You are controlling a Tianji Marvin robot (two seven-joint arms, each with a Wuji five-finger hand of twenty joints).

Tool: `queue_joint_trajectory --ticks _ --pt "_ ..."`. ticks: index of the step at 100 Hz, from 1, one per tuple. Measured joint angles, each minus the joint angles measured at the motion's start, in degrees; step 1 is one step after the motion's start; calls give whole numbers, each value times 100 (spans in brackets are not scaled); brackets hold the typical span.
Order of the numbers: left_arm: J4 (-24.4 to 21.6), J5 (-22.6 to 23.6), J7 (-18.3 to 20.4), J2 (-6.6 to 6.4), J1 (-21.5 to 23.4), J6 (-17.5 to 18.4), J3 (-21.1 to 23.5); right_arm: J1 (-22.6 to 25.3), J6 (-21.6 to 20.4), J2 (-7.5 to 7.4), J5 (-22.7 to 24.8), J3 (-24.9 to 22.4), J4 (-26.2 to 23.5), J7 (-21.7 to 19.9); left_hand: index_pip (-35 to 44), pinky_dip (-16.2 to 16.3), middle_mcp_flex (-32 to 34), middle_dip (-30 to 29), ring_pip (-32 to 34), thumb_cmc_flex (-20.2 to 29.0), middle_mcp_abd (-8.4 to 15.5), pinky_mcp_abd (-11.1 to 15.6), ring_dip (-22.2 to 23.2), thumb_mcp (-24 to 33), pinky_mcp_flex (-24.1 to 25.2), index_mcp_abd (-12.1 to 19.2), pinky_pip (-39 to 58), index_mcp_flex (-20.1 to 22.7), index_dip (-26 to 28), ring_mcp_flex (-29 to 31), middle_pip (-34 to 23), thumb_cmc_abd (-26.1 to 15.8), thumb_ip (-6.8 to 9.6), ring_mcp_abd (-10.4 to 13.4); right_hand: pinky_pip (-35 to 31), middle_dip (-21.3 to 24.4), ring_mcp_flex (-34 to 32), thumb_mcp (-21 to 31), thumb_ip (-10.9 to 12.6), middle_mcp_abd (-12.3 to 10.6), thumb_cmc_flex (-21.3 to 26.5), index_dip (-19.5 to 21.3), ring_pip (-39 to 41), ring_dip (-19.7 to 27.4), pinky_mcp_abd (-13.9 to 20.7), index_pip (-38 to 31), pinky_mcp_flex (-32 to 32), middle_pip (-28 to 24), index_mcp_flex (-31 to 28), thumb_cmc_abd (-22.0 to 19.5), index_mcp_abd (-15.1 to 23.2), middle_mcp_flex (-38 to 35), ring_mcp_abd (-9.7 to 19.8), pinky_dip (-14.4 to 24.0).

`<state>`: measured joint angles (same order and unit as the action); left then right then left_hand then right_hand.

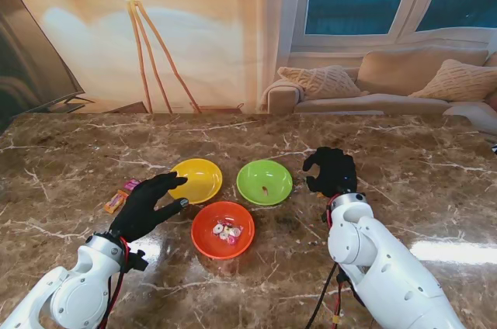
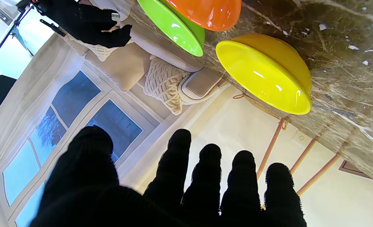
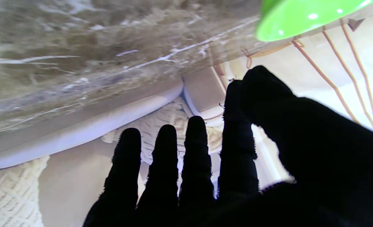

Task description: Portion candies into small dishes

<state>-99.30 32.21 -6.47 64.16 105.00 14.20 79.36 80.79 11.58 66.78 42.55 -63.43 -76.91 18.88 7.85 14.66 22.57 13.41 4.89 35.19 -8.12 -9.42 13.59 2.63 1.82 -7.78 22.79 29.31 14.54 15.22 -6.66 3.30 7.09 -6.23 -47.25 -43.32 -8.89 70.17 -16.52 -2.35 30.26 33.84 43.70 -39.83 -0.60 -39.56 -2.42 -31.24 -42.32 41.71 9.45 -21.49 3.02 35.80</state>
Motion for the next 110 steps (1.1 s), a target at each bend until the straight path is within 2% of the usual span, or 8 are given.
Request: queue_joint_trajectory --ticks 17,25,37,54,67,74,90,110 --pt "-3 11 0 0 0 -7 0 -28 39 -66 -5 -30 330 -101 0 0 0 0 0 0 0 0 0 0 0 0 -3 0 0 0 0 0 0 0 98 167 0 65 124 44 1 50 -140 163 29 148 64 -4 1 0 4 152 1 0" --pt "-5 11 0 0 1 -10 0 -73 39 -82 -30 -3 549 -129 0 0 0 0 0 0 0 0 0 -1 0 0 -4 0 0 0 0 0 0 0 164 181 0 124 357 46 2 75 -195 225 56 423 68 -8 7 -20 -14 201 1 0" --pt "-9 12 6 -1 2 -11 -2 -144 43 -98 -123 76 798 -158 0 0 0 0 0 0 0 0 0 -1 0 0 -4 0 0 0 0 0 0 0 187 242 0 184 893 46 1 369 -217 291 60 991 69 -15 200 -107 -48 281 1 66" --pt "-11 18 7 -1 2 -13 -3 -210 50 -97 -178 149 998 -100 0 0 0 0 0 0 0 0 0 -1 0 0 -5 0 0 0 0 0 0 0 237 242 0 185 893 47 -4 443 -275 295 61 1099 70 -57 296 -108 -87 284 1 67" --pt "-14 25 5 -1 3 -14 -8 -247 42 -75 -174 180 1138 82 0 0 0 0 0 0 0 0 0 -1 0 1 -5 0 0 0 0 0 0 0 238 242 0 29 893 47 -76 803 -275 295 63 884 70 -144 299 -146 -85 286 1 129" --pt "-14 27 3 -1 3 -12 -9 -248 46 -69 -174 180 1159 97 0 0 0 0 0 0 0 0 0 -1 0 1 -5 0 0 0 0 0 0 0 239 242 0 -125 663 47 -76 917 -213 296 64 626 65 -150 299 -146 -83 286 1 131" --pt "-14 28 3 -1 4 -12 -9 -243 51 -61 -181 181 1207 131 0 0 0 0 0 0 0 0 0 -1 0 1 -6 0 0 0 0 0 0 0 239 242 0 -225 434 47 -74 1016 -79 286 64 385 60 -210 299 -138 -12 286 1 132" --pt "-14 28 5 -1 5 -13 -10 -270 48 -44 -283 258 1336 228 0 0 0 0 0 0 0 0 0 -1 0 1 -7 0 0 0 0 0 0 0 238 242 0 -226 431 47 -67 1135 0 229 64 209 26 -218 382 -61 118 262 2 132"
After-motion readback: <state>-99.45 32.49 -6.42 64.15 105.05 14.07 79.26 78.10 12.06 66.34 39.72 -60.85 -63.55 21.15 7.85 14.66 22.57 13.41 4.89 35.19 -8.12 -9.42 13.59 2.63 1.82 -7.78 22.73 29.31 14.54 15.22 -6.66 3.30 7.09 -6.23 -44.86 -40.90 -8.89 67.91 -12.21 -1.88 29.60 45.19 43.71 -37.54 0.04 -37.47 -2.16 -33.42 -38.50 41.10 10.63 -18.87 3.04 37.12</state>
